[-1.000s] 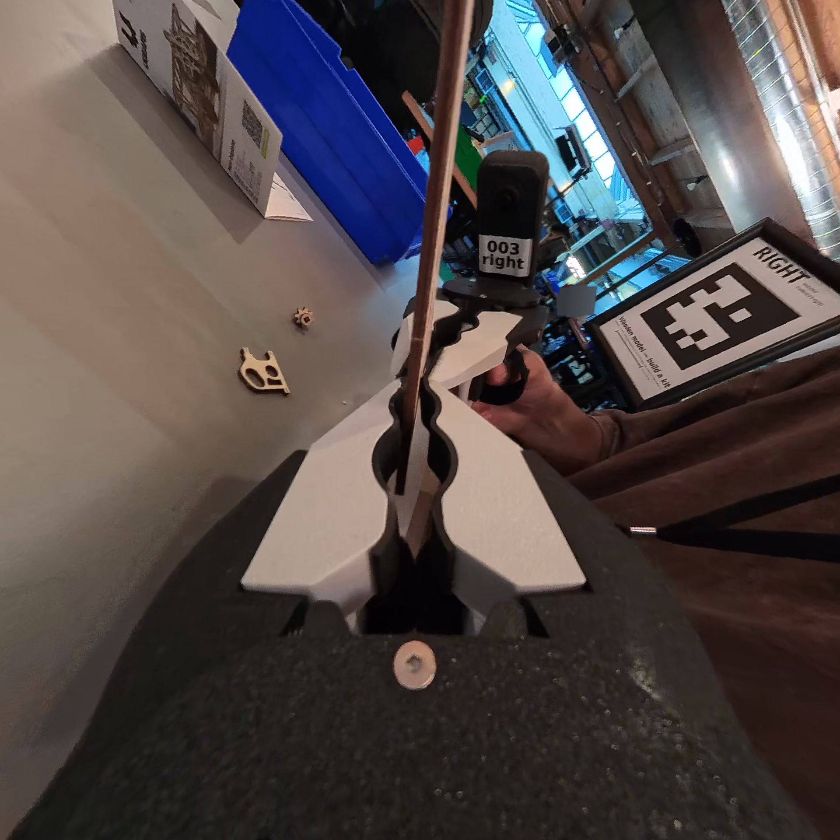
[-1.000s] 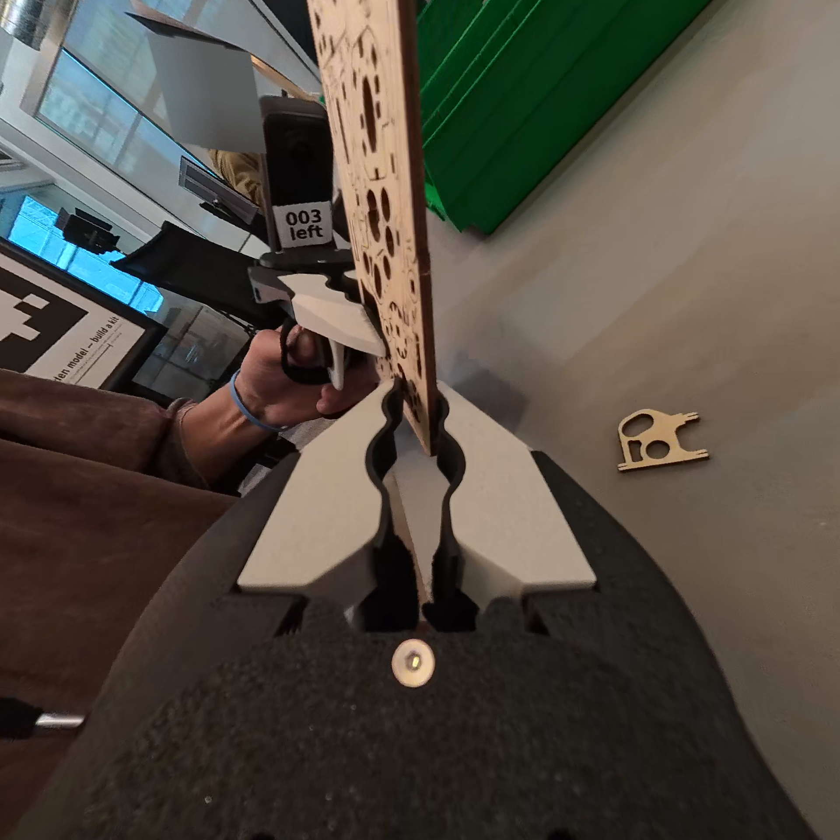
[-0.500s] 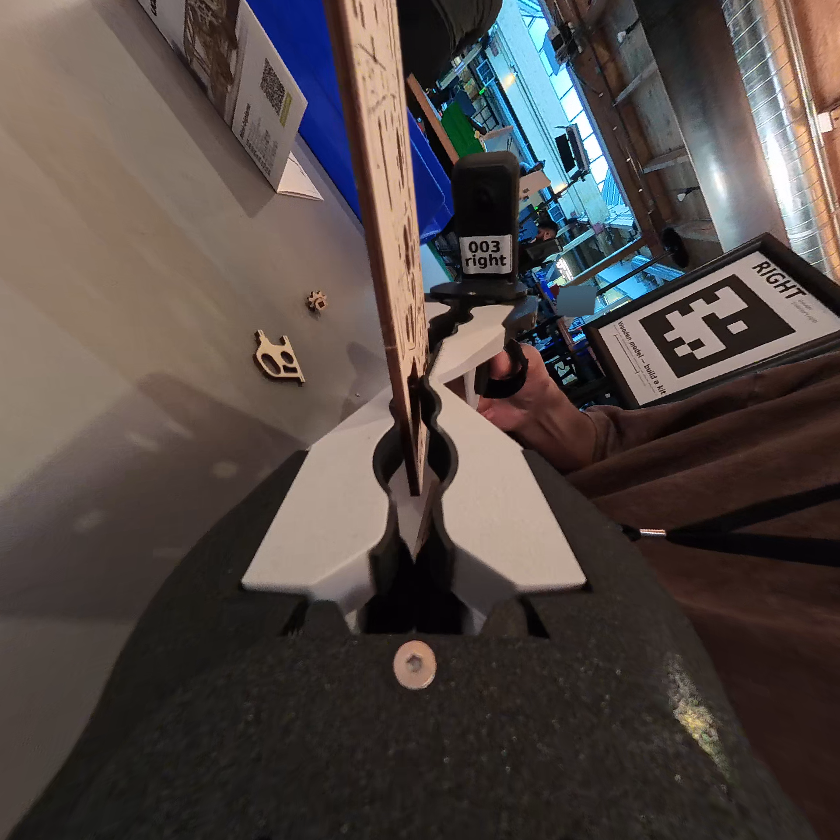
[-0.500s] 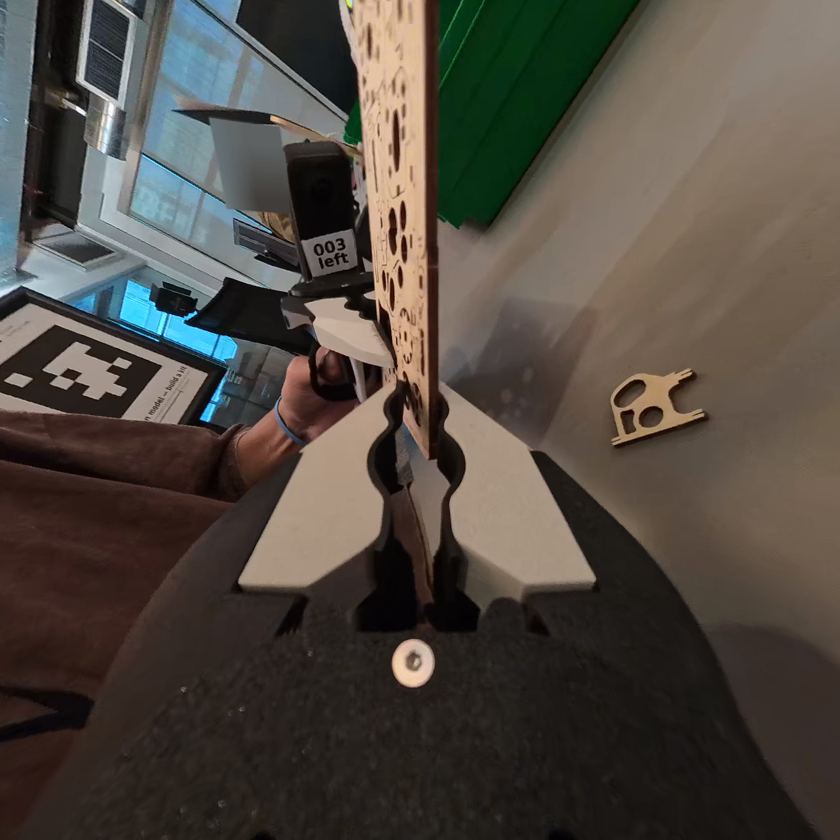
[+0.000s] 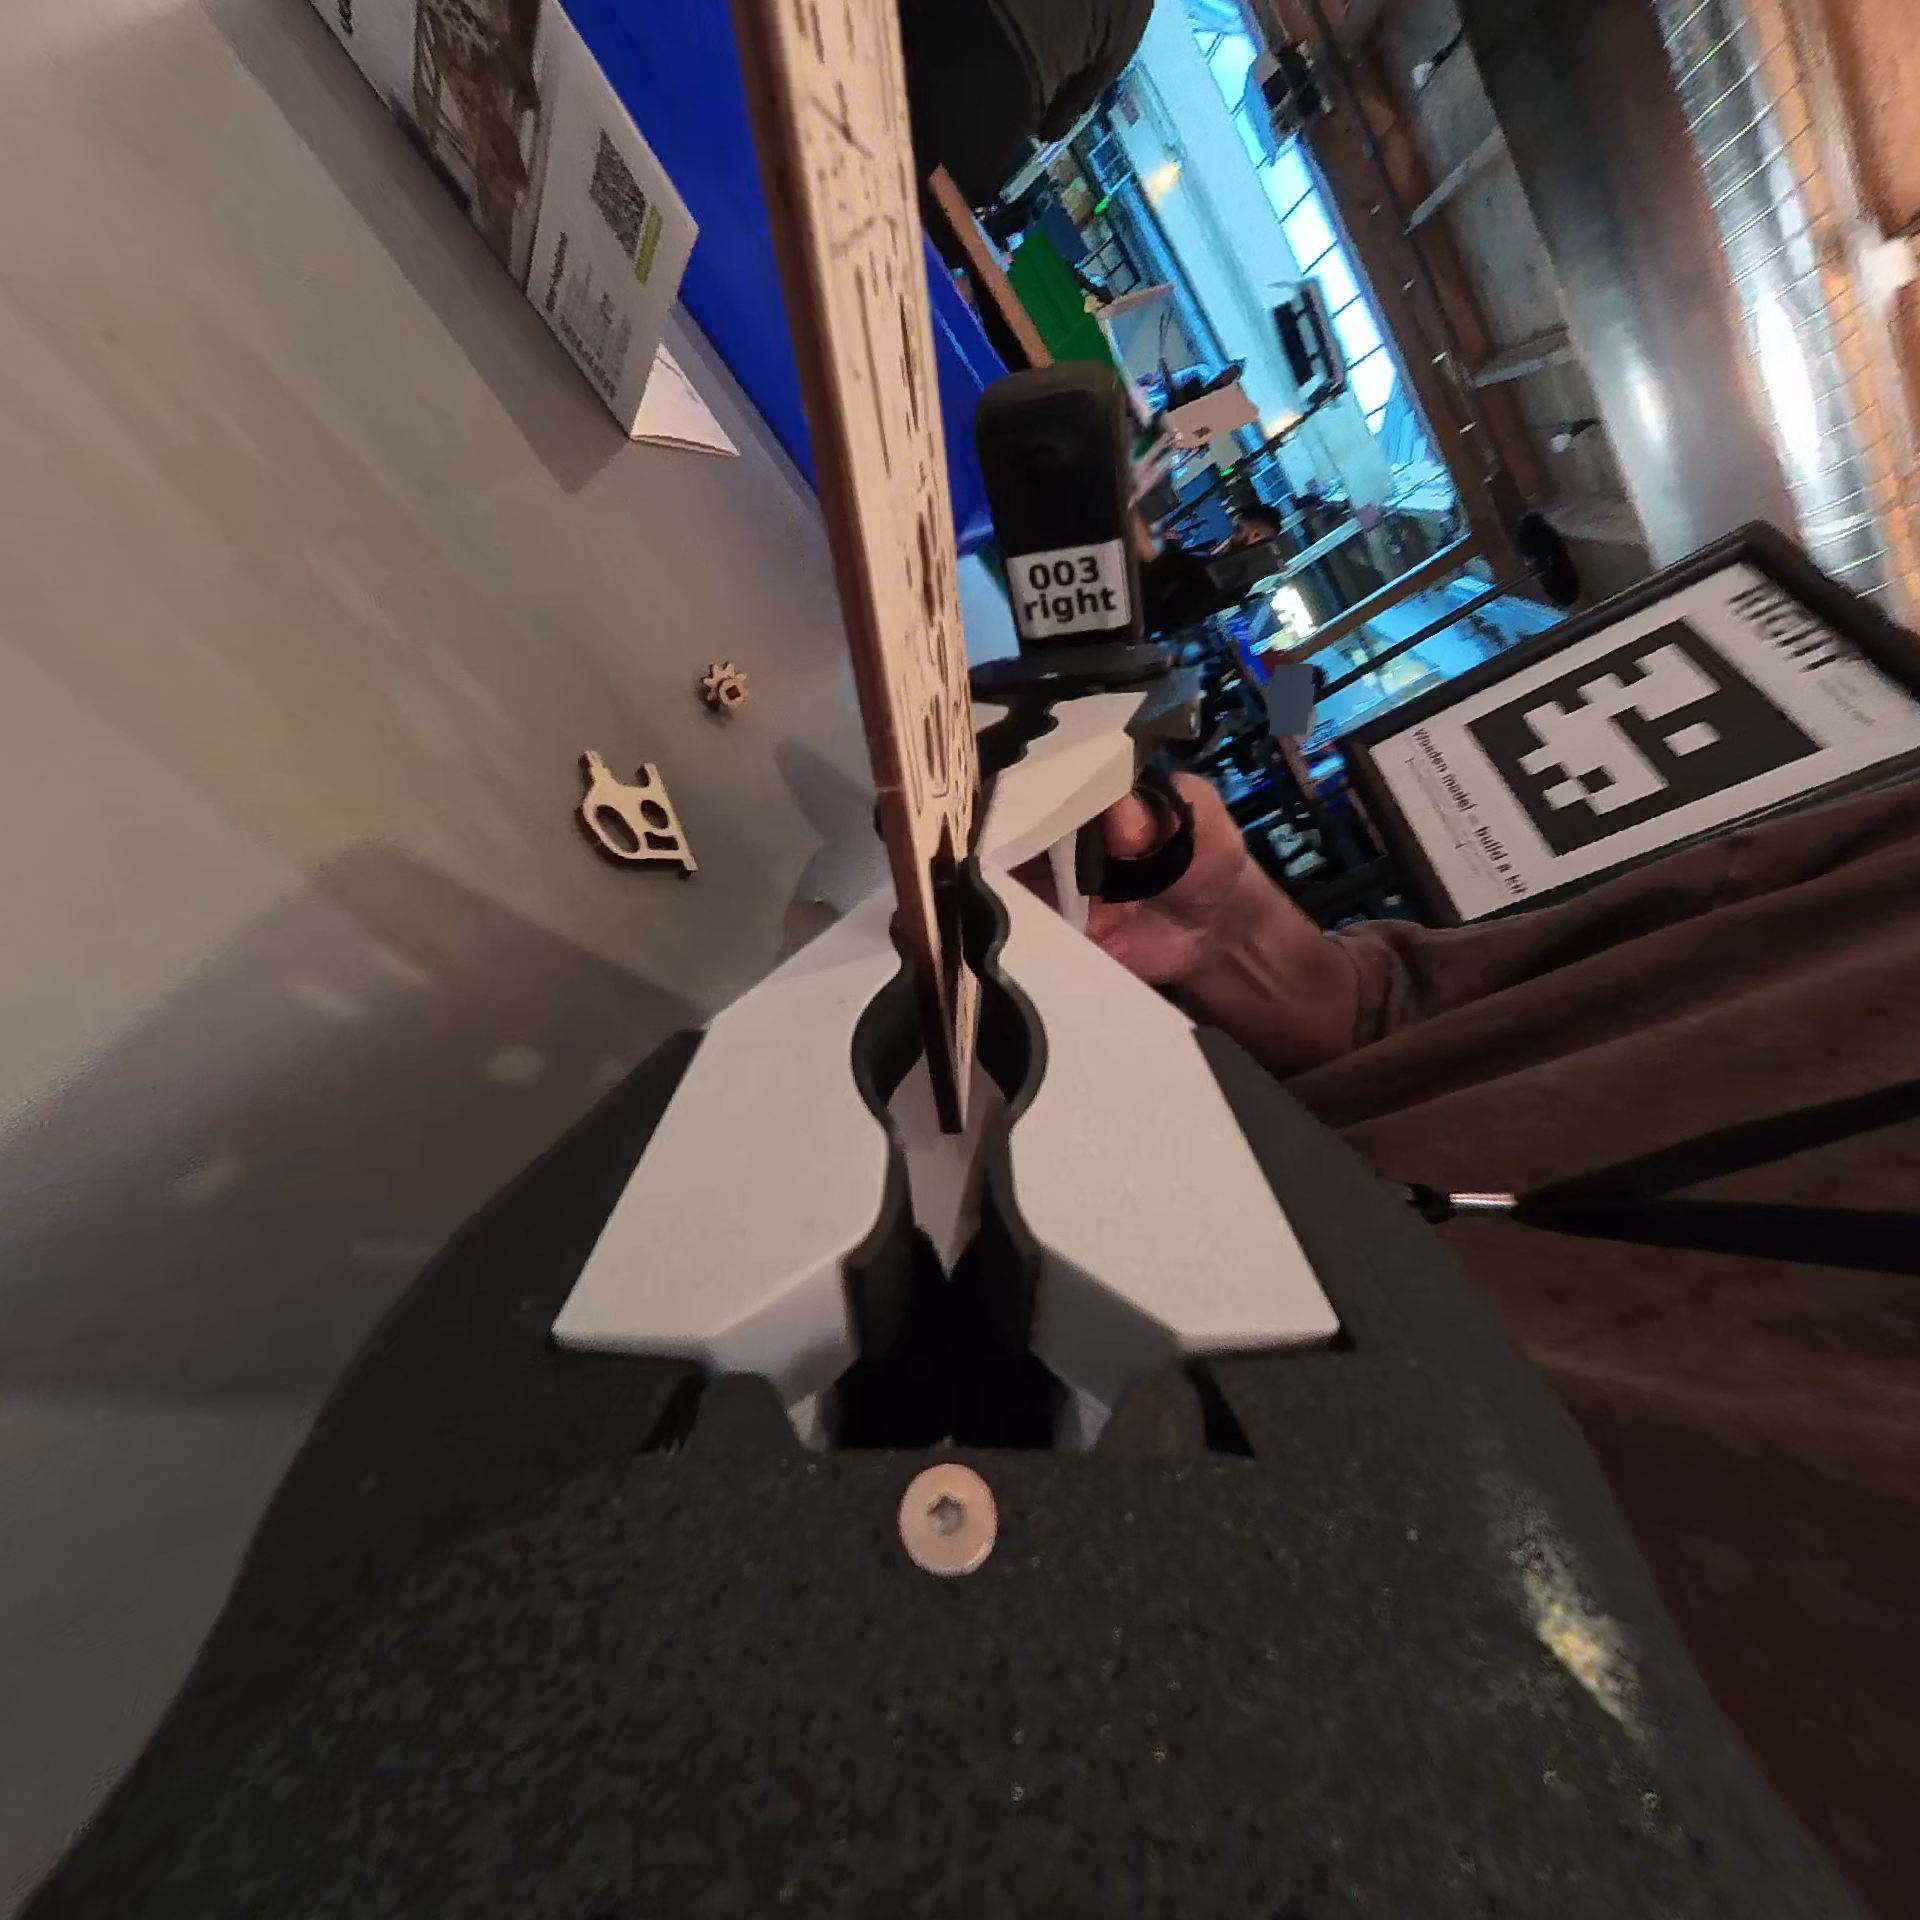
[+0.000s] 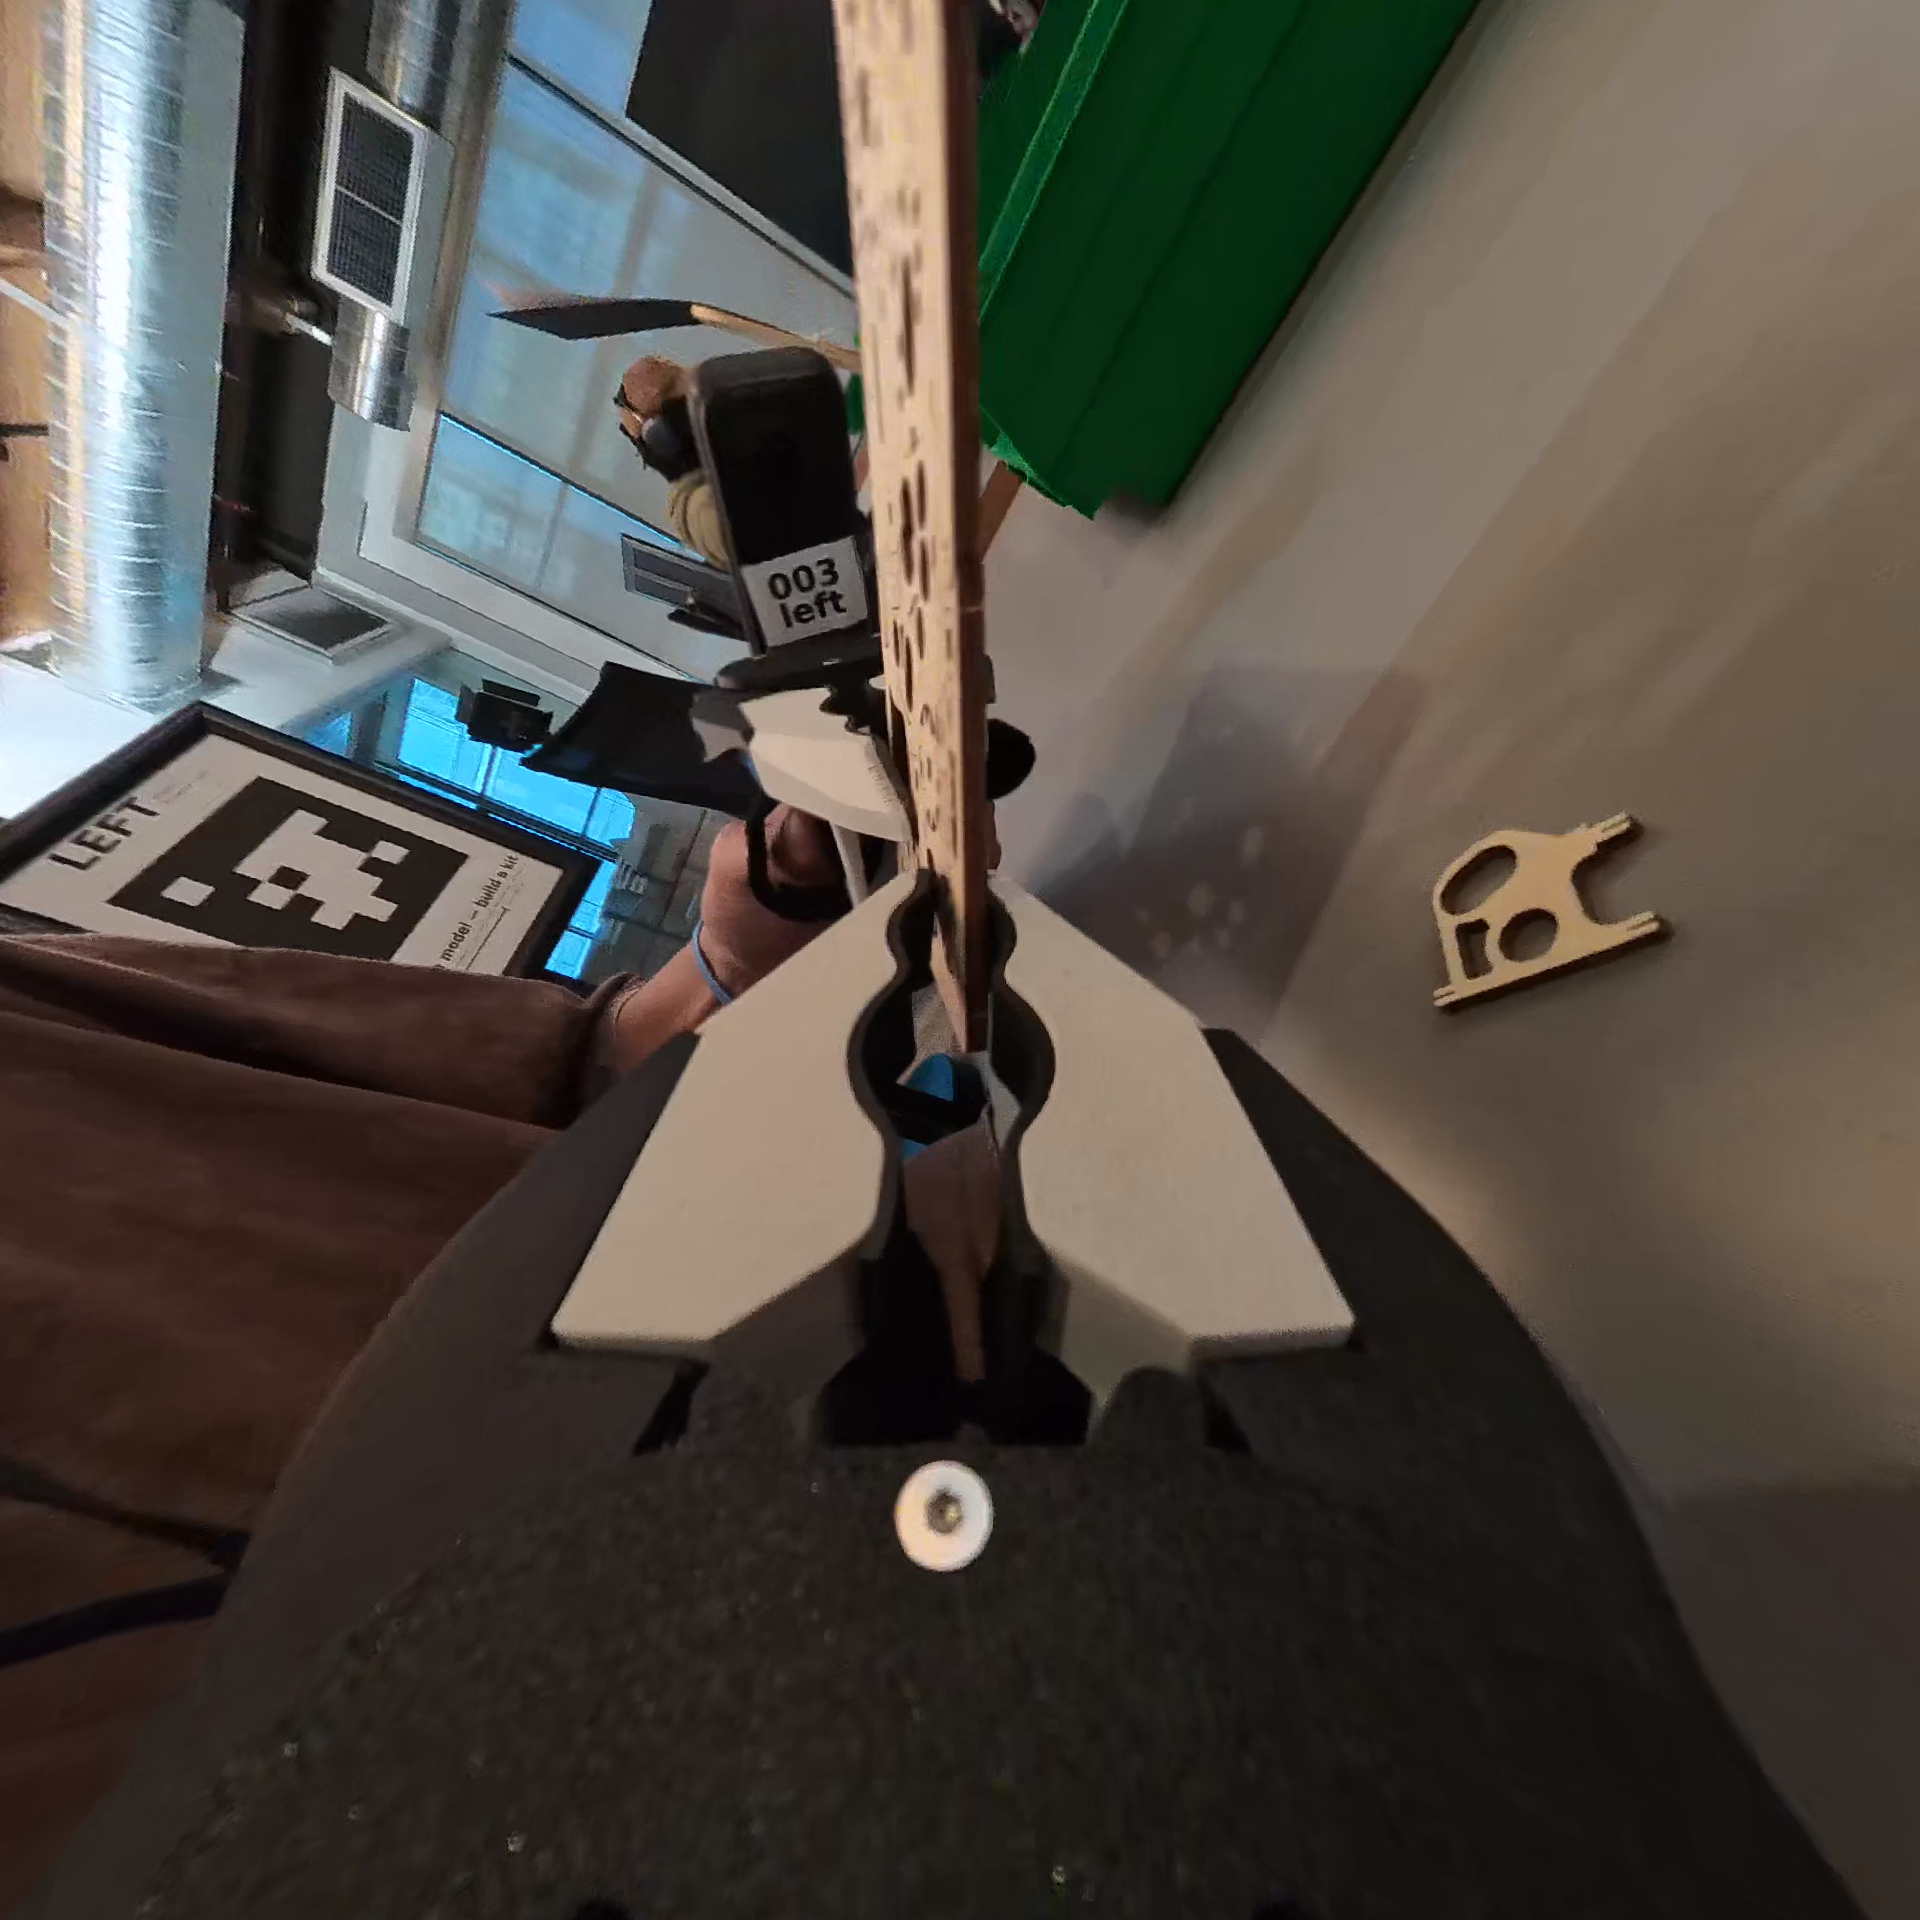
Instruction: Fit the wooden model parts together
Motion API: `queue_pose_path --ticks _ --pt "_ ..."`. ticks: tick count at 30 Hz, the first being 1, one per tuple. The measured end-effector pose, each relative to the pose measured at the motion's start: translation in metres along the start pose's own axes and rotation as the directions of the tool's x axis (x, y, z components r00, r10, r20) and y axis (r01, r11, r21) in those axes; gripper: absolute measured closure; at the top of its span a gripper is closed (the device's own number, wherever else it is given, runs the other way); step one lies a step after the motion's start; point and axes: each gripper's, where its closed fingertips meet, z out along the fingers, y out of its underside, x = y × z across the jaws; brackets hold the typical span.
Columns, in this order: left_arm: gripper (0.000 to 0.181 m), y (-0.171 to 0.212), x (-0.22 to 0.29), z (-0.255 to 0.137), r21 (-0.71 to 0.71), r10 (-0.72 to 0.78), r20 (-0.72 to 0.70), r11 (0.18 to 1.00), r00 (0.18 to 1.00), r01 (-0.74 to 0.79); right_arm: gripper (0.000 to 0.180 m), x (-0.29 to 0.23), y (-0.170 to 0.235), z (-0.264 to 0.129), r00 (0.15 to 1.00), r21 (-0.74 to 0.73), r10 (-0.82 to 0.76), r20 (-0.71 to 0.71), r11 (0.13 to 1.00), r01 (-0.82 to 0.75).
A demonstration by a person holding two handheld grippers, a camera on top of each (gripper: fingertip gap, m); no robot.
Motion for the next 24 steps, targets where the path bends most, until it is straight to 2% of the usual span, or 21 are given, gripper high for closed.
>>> queue_pose_path --ticks 3,6,13,17,21,24 --pt "0.180 0.000 -0.001 0.002 -0.008 -0.003 0.003 1.000 1.000 0.003 0.165 0.000 0.003 -0.002 0.999 -0.049 -0.039 -0.004 0.998 0.039" --pt "0.180 0.000 0.002 0.002 -0.013 0.013 0.001 1.000 1.000 -0.013 0.172 0.001 0.004 -0.003 0.997 -0.068 -0.078 -0.026 0.995 0.076" --pt "0.180 0.002 0.007 0.002 -0.016 0.010 -0.021 1.000 1.000 -0.011 0.173 -0.004 0.006 -0.005 0.996 -0.094 -0.092 0.009 0.991 0.093" --pt "0.179 0.007 0.002 0.005 -0.038 0.056 0.049 0.998 0.997 -0.054 0.170 0.012 0.010 -0.005 0.985 -0.124 -0.143 -0.101 0.984 0.131" --pt "0.179 0.006 0.002 0.004 -0.043 0.040 0.022 0.998 0.999 -0.039 0.171 0.003 0.008 -0.005 0.992 -0.103 -0.113 -0.049 0.989 0.108" --pt "0.179 0.003 0.004 0.001 -0.032 0.039 0.010 0.999 0.999 -0.039 0.163 0.001 0.007 -0.009 0.995 -0.111 -0.095 -0.018 0.990 0.093"
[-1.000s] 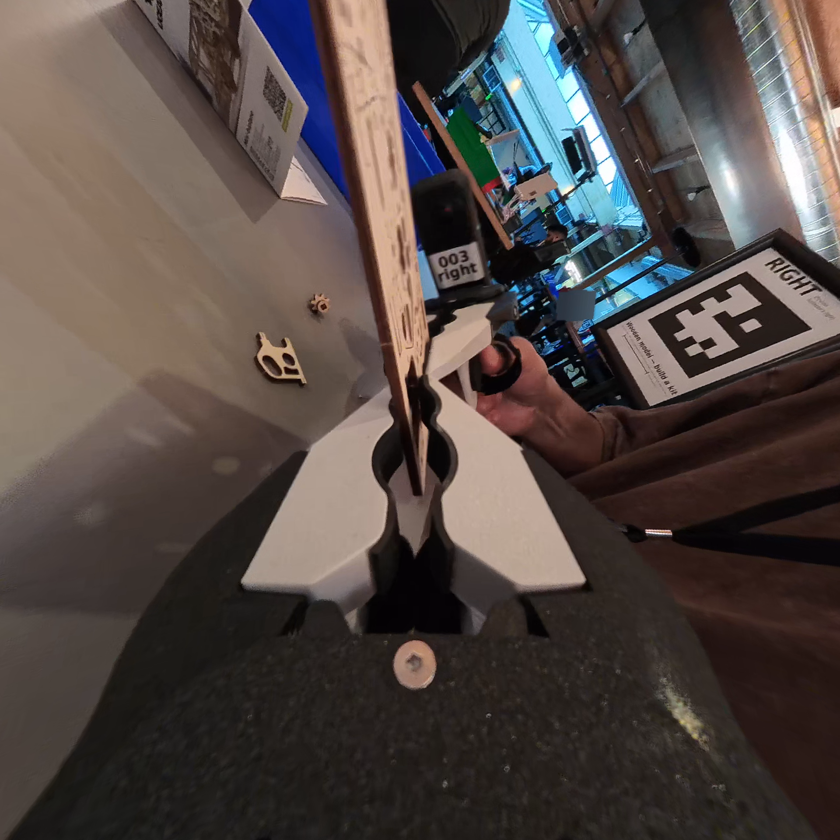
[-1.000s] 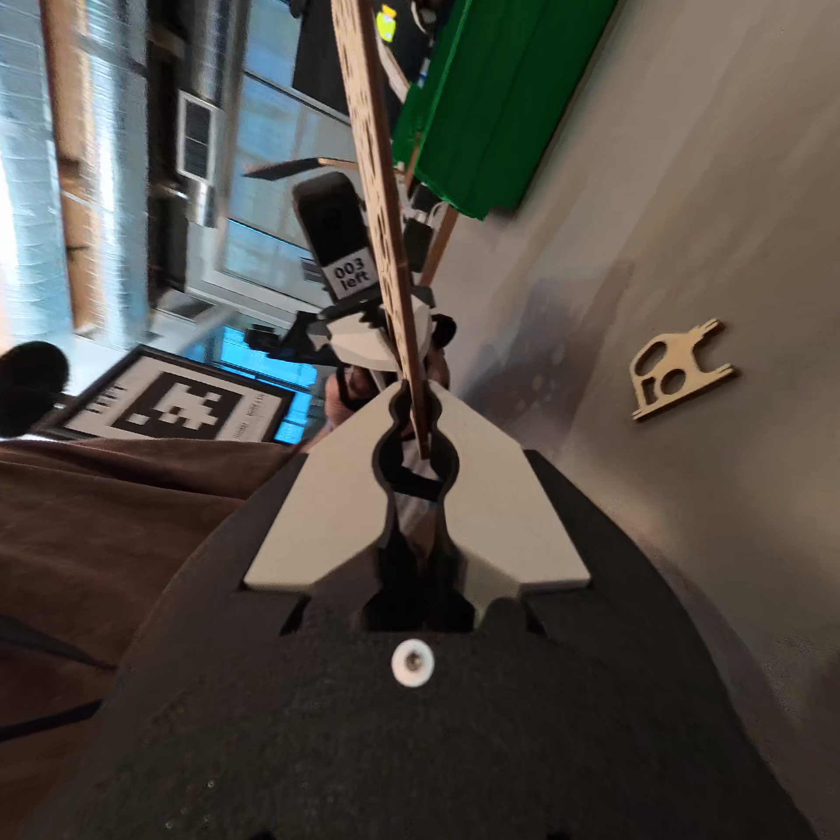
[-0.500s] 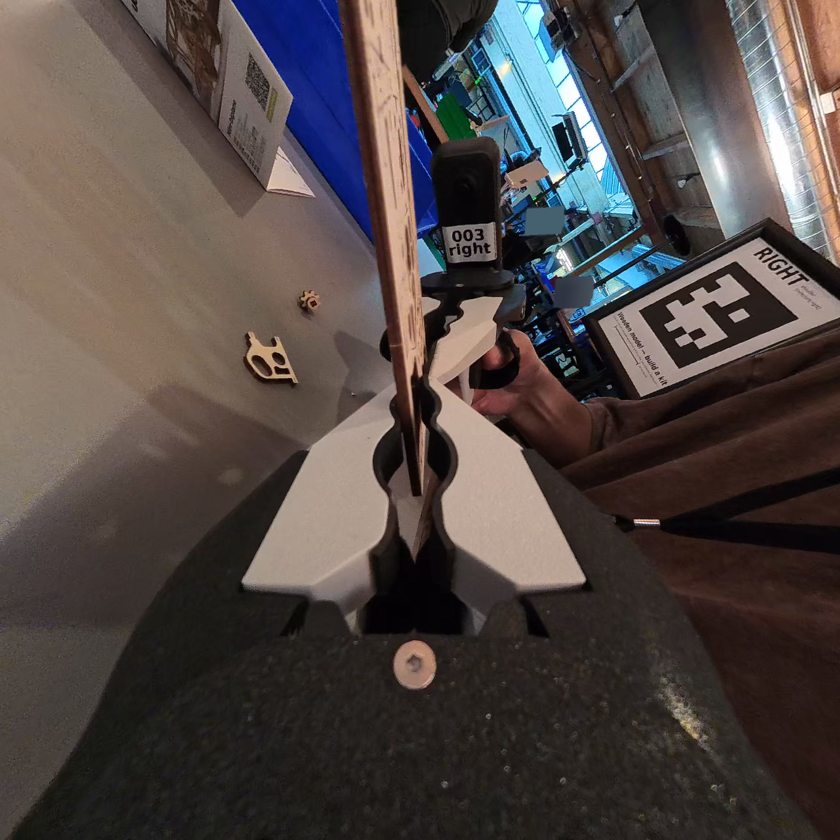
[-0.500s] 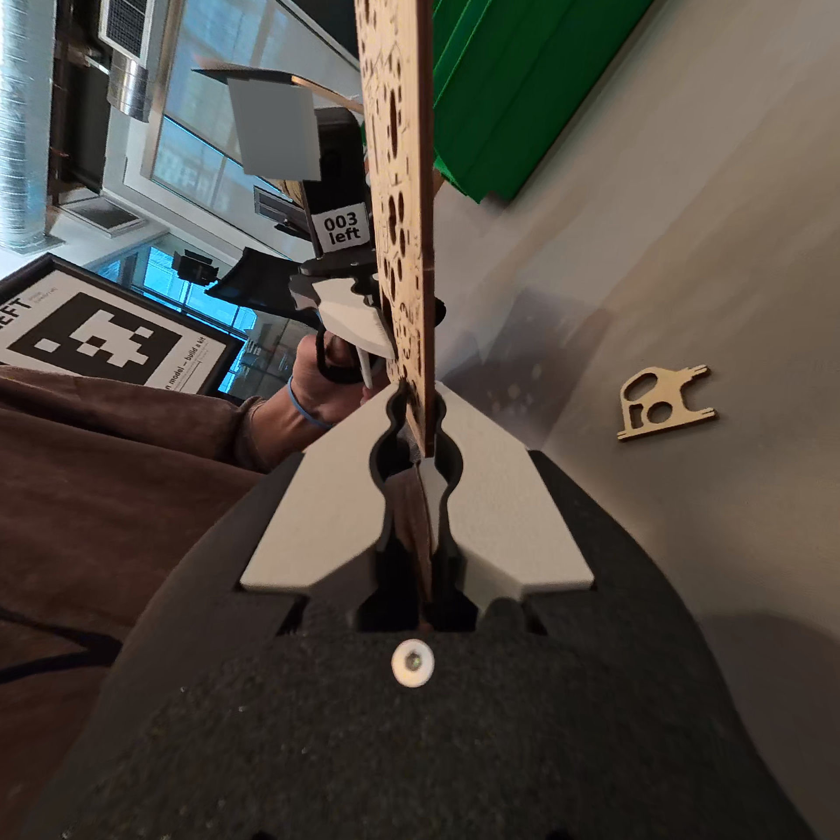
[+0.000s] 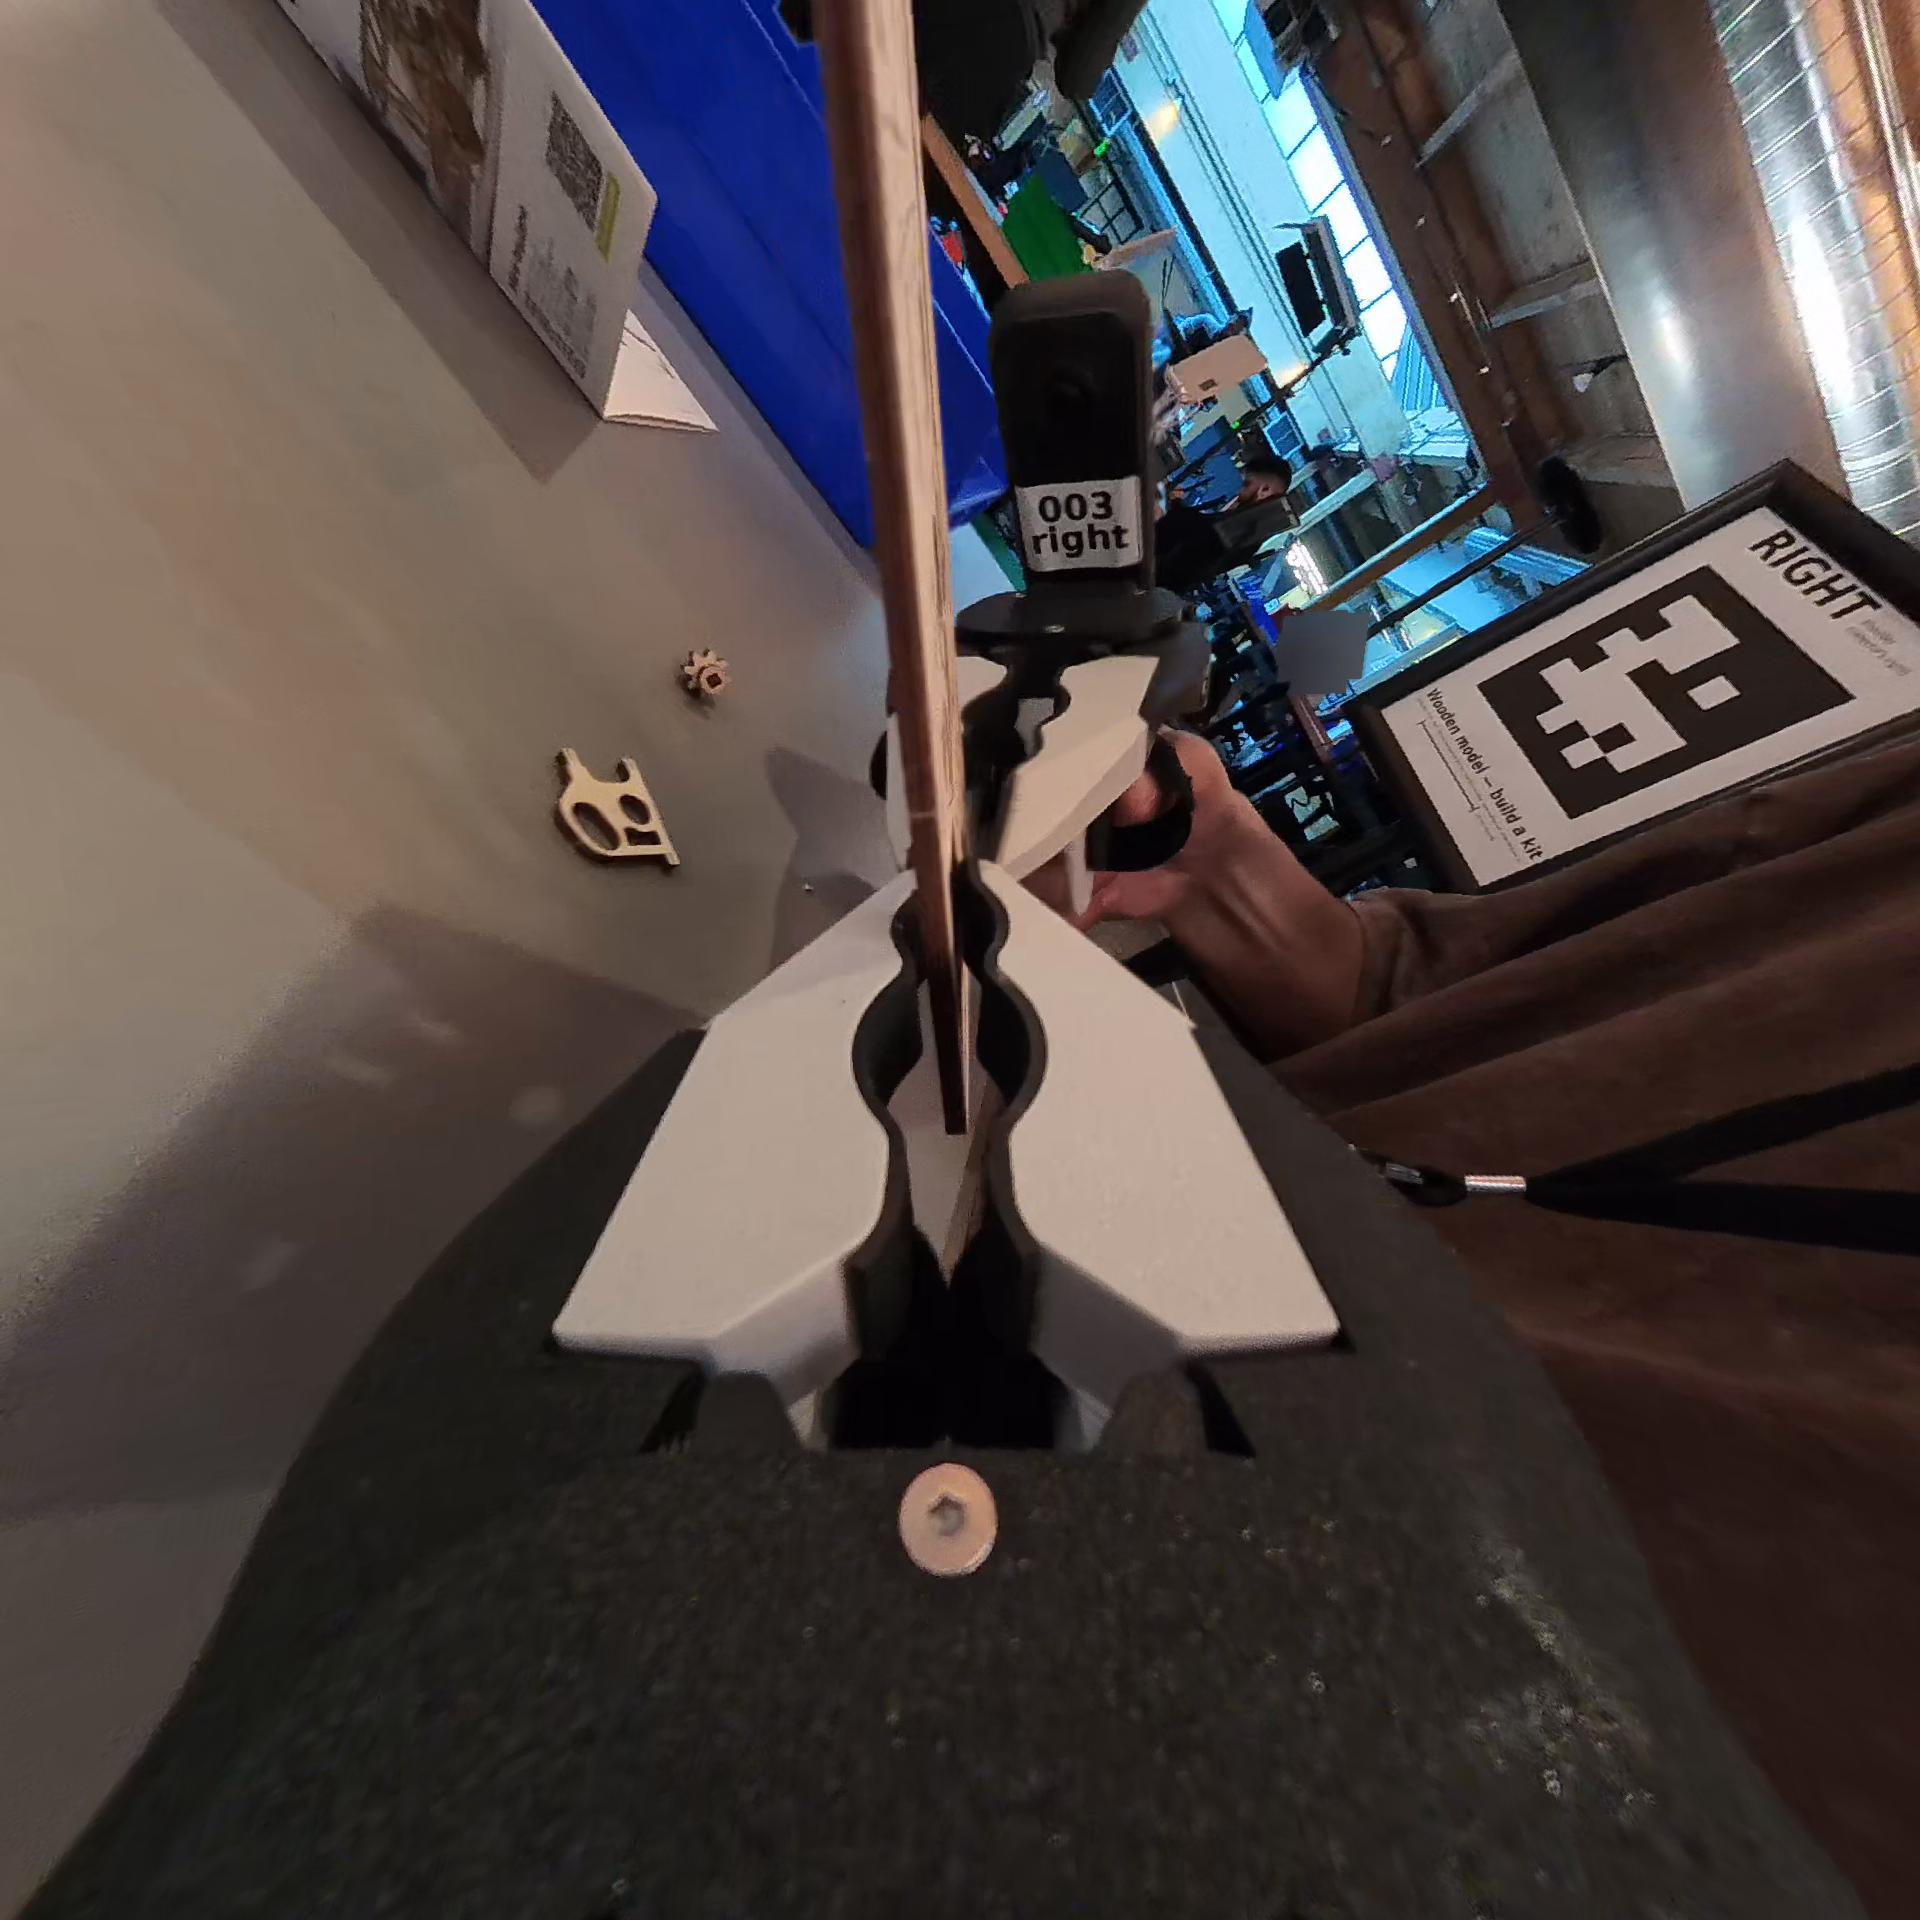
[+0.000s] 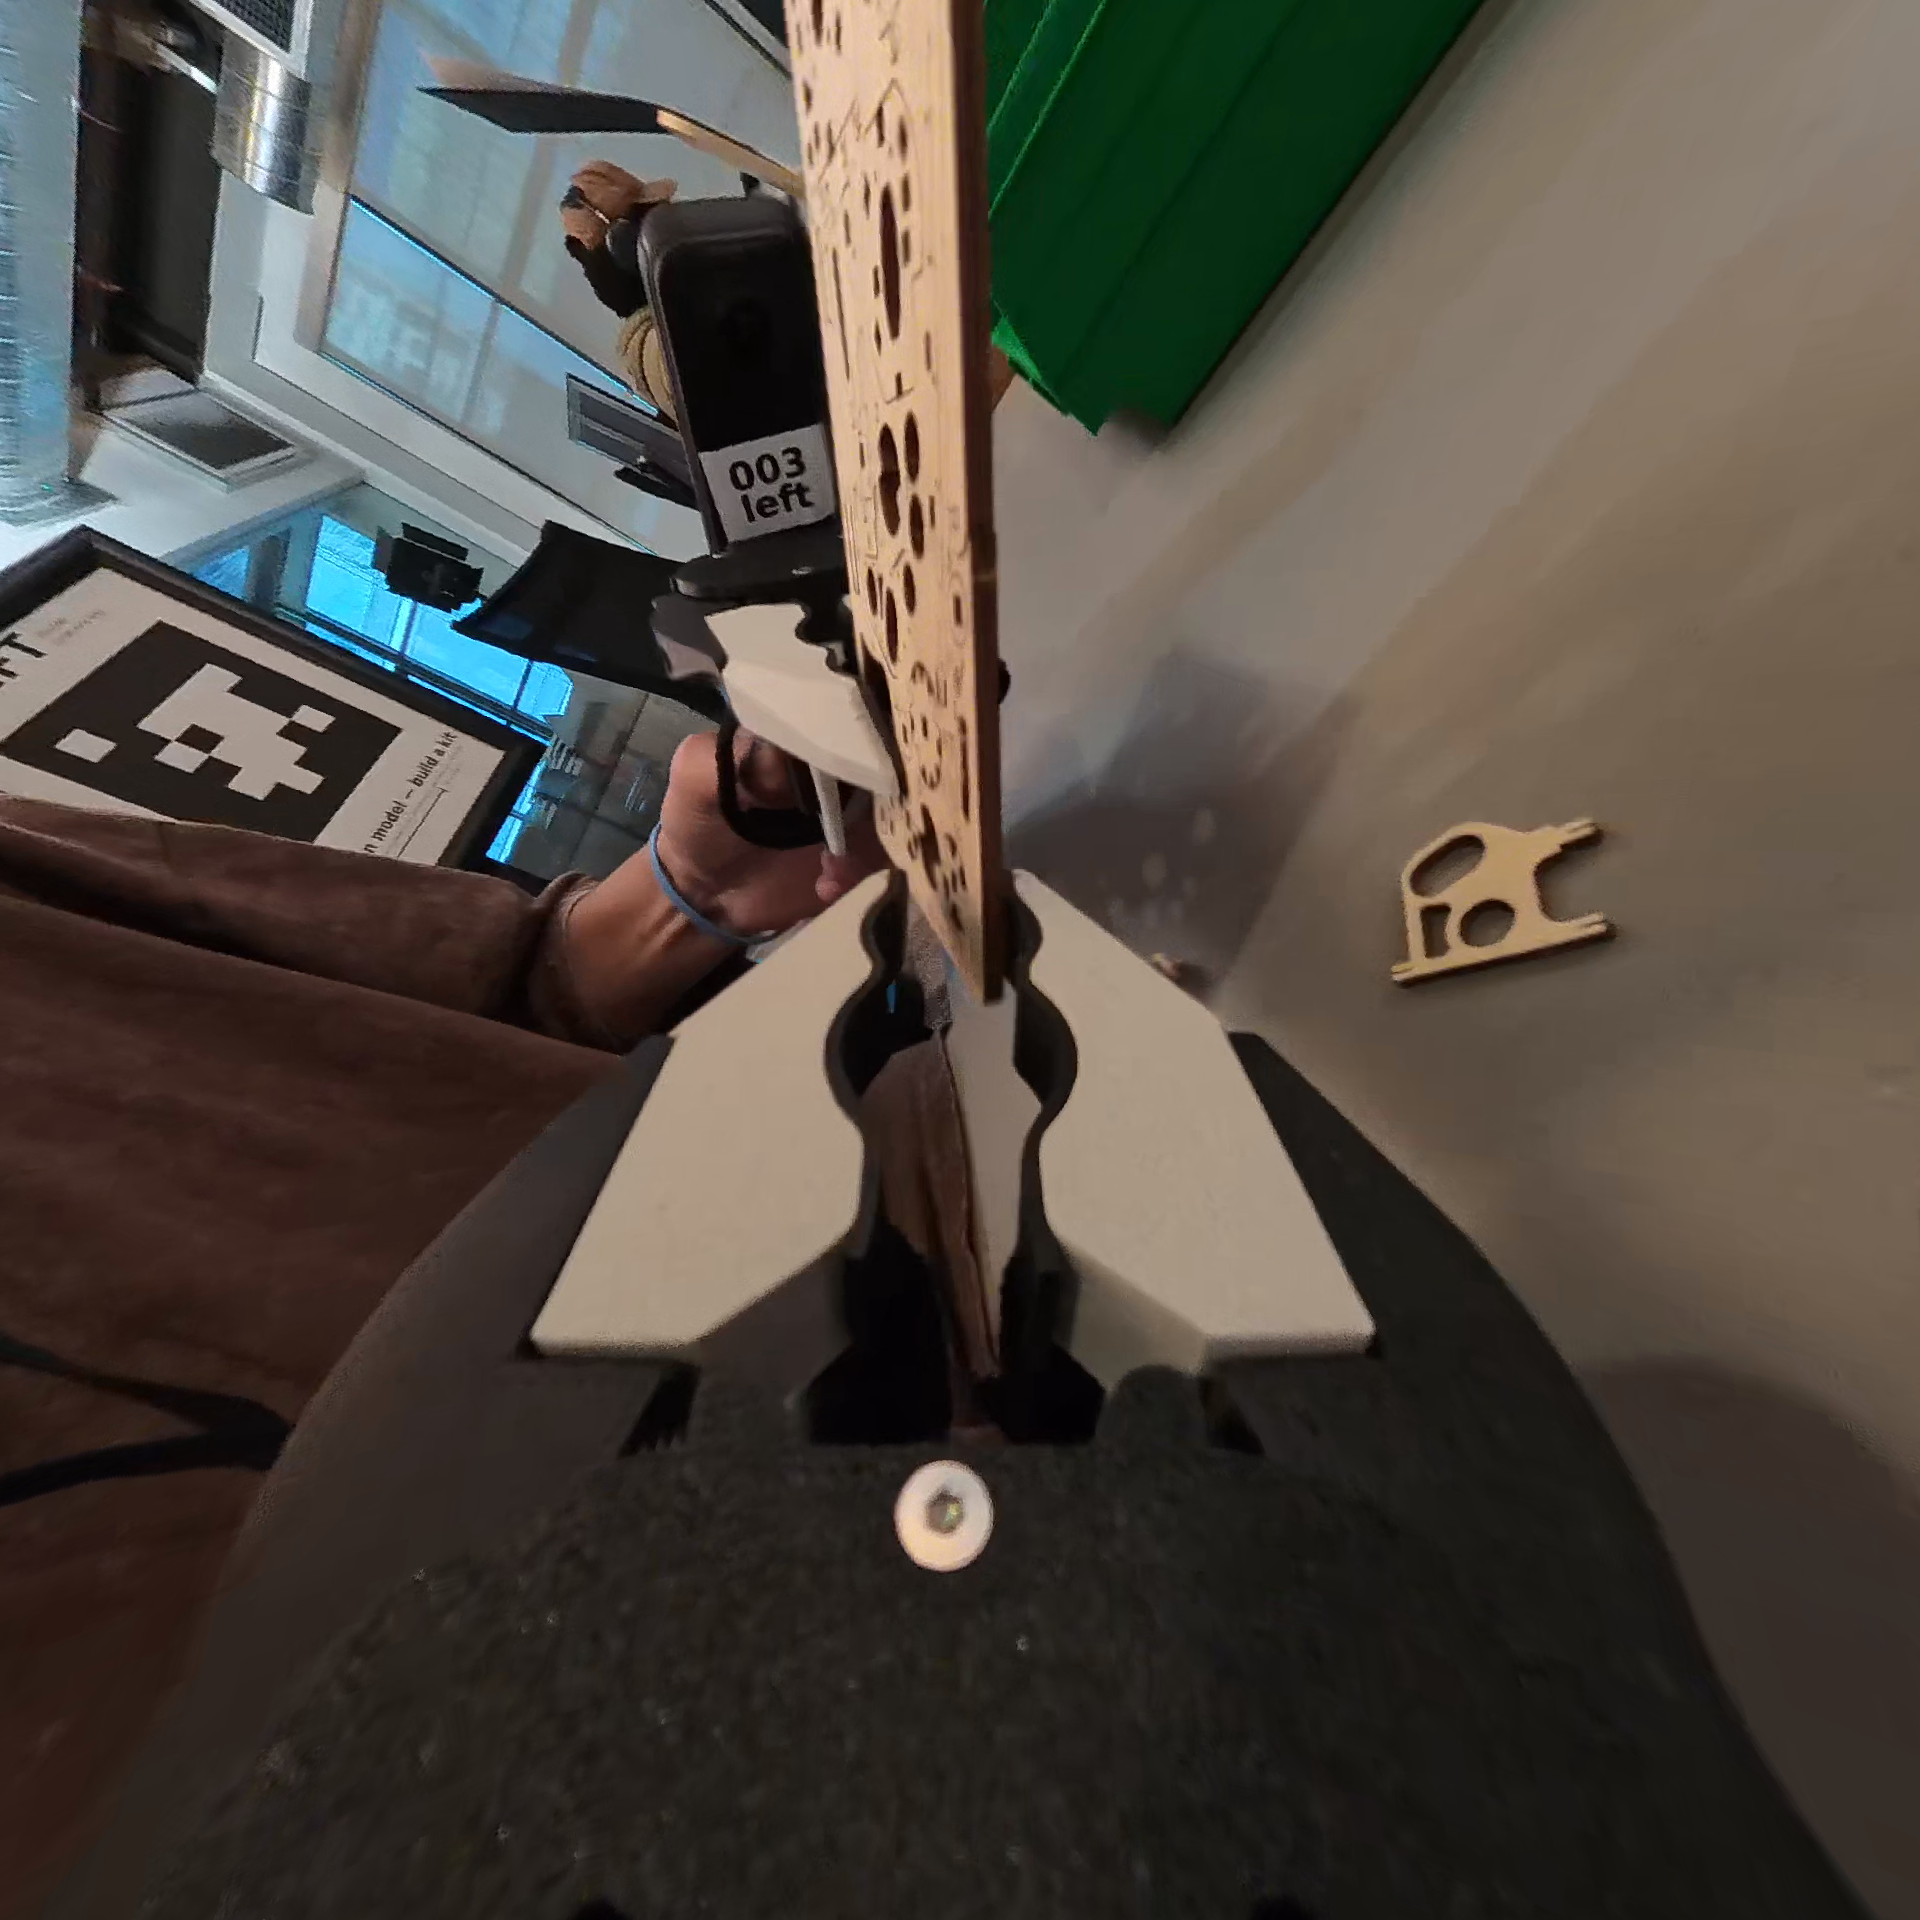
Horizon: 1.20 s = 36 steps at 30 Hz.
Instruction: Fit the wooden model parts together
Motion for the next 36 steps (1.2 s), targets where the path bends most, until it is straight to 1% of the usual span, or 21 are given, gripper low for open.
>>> queue_pose_path --ticks 2,4,6,8,10,11,12,15,19,20,22,24,25,26,28,31,36 --pt "0.180 -0.004 -0.003 -0.006 0.020 -0.014 0.005 1.000 1.000 0.014 0.162 0.003 -0.006 -0.007 1.000 0.028 -0.006 -0.010 1.000 0.007" --pt "0.180 -0.010 -0.007 -0.015 0.054 -0.031 0.006 0.998 0.999 0.031 0.157 0.005 -0.015 -0.016 1.000 0.071 -0.012 -0.025 0.997 0.013" --pt "0.180 -0.015 -0.009 -0.022 0.070 -0.040 0.011 0.997 0.999 0.039 0.153 0.010 -0.023 -0.024 0.997 0.105 -0.038 -0.071 0.994 0.045" --pt "0.180 -0.016 -0.012 -0.028 0.073 -0.055 0.018 0.996 0.998 0.054 0.152 0.017 -0.025 -0.029 0.982 0.089 -0.107 -0.156 0.989 0.121" --pt "0.180 -0.018 -0.014 -0.032 0.090 -0.091 0.005 0.992 0.996 0.090 0.152 0.020 -0.026 -0.031 0.949 0.055 -0.201 -0.244 0.974 0.221" --pt "0.180 -0.019 -0.013 -0.034 0.099 -0.105 -0.012 0.989 0.994 0.106 0.152 0.019 -0.025 -0.029 0.936 0.042 -0.239 -0.260 0.965 0.258" --pt "0.180 -0.020 -0.012 -0.034 0.107 -0.113 -0.025 0.988 0.993 0.115 0.152 0.014 -0.023 -0.024 0.937 0.036 -0.251 -0.241 0.963 0.267" --pt "0.180 -0.022 -0.006 -0.032 0.109 -0.104 -0.053 0.988 0.993 0.109 0.152 0.006 -0.016 -0.012 0.968 0.043 -0.184 -0.173 0.980 0.194" --pt "0.180 -0.017 -0.004 -0.028 0.078 -0.104 -0.057 0.991 0.993 0.108 0.154 0.010 -0.021 -0.020 0.965 0.068 -0.165 -0.203 0.981 0.182" --pt "0.180 -0.015 -0.006 -0.027 0.063 -0.108 -0.041 0.992 0.993 0.111 0.154 0.011 -0.024 -0.024 0.963 0.077 -0.160 -0.217 0.981 0.180" --pt "0.180 -0.010 -0.018 -0.029 0.012 -0.116 0.040 0.993 0.992 0.116 0.156 0.015 -0.028 -0.031 0.958 0.101 -0.144 -0.247 0.980 0.173" --pt "0.179 -0.019 -0.032 -0.036 -0.008 -0.111 0.134 0.994 0.985 0.113 0.156 0.019 -0.030 -0.036 0.957 0.123 -0.116 -0.265 0.981 0.153" --pt "0.180 -0.028 -0.036 -0.042 -0.003 -0.131 0.164 0.991 0.978 0.134 0.156 0.021 -0.031 -0.037 0.958 0.128 -0.101 -0.268 0.982 0.139" --pt "0.180 -0.034 -0.042 -0.046 -0.030 -0.172 0.193 0.983 0.966 0.181 0.156 0.022 -0.030 -0.038 0.960 0.132 -0.087 -0.267 0.983 0.126" --pt "0.180 -0.041 -0.059 -0.054 -0.132 -0.236 0.287 0.950 0.928 0.282 0.156 0.023 -0.030 -0.040 0.963 0.136 -0.070 -0.261 0.985 0.109" --pt "0.179 -0.068 -0.087 -0.060 -0.200 -0.224 0.435 0.920 0.872 0.337 0.156 0.022 -0.030 -0.042 0.960 0.134 -0.080 -0.267 0.984 0.120" --pt "0.180 -0.122 -0.131 -0.053 -0.274 -0.231 0.565 0.853 0.792 0.444 0.156 0.027 -0.028 -0.044 0.946 0.103 -0.114 -0.302 0.983 0.152"
